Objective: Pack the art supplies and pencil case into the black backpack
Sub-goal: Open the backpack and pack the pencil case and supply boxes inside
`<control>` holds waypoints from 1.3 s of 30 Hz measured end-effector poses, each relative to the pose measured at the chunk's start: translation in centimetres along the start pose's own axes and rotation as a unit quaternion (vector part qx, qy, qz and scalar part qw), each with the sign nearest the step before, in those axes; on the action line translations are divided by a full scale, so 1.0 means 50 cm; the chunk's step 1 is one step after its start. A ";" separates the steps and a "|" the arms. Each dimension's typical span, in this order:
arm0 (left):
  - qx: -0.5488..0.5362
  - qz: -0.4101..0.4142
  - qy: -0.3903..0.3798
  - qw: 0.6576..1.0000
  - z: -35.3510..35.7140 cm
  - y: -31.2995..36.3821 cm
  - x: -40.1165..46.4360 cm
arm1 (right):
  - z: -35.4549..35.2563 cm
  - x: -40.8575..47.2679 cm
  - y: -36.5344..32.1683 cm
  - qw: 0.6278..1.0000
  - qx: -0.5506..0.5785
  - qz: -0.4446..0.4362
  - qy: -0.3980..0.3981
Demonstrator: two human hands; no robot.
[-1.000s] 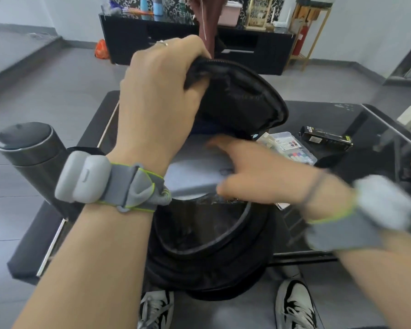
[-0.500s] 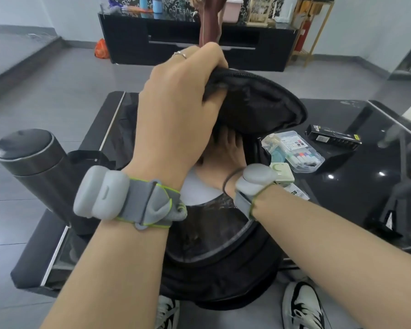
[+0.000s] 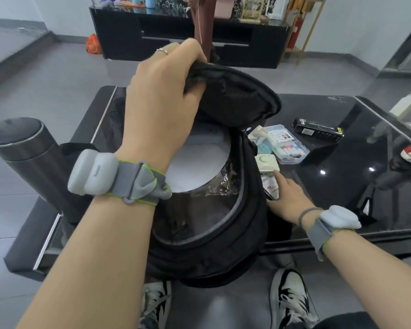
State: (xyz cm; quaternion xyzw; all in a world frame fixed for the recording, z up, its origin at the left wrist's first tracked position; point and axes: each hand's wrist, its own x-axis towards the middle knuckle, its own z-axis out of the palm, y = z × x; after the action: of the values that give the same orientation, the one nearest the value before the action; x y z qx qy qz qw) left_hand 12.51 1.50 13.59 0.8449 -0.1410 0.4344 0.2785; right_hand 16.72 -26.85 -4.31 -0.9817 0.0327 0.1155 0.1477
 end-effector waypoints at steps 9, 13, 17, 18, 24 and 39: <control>0.000 -0.005 -0.001 1.000 -0.002 -0.011 0.006 | 0.017 0.042 0.011 0.991 -0.034 0.043 0.123; -0.001 -0.007 0.000 1.000 -0.002 -0.013 0.007 | -0.062 0.018 -0.017 0.996 -0.070 0.053 -0.010; 0.000 -0.005 0.001 1.000 -0.003 -0.013 0.006 | -0.198 -0.059 -0.074 0.991 -0.111 0.044 -0.063; 0.001 -0.004 0.002 1.000 -0.004 -0.013 0.005 | -0.232 -0.092 -0.101 0.991 -0.115 0.031 -0.055; 0.002 -0.005 0.003 1.000 0.002 -0.003 0.003 | -0.209 -0.198 -0.283 0.991 -0.011 -0.135 0.008; 0.001 0.003 -0.004 1.000 0.008 -0.005 0.002 | -0.042 -0.027 -0.273 0.894 -0.042 -0.218 0.388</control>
State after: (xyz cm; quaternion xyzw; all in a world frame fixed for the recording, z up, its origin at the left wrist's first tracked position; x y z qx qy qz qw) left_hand 12.96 1.44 13.40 0.8464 -0.1443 0.4320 0.2759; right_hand 17.19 -14.41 1.81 -0.9362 -0.1320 -0.3087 0.1036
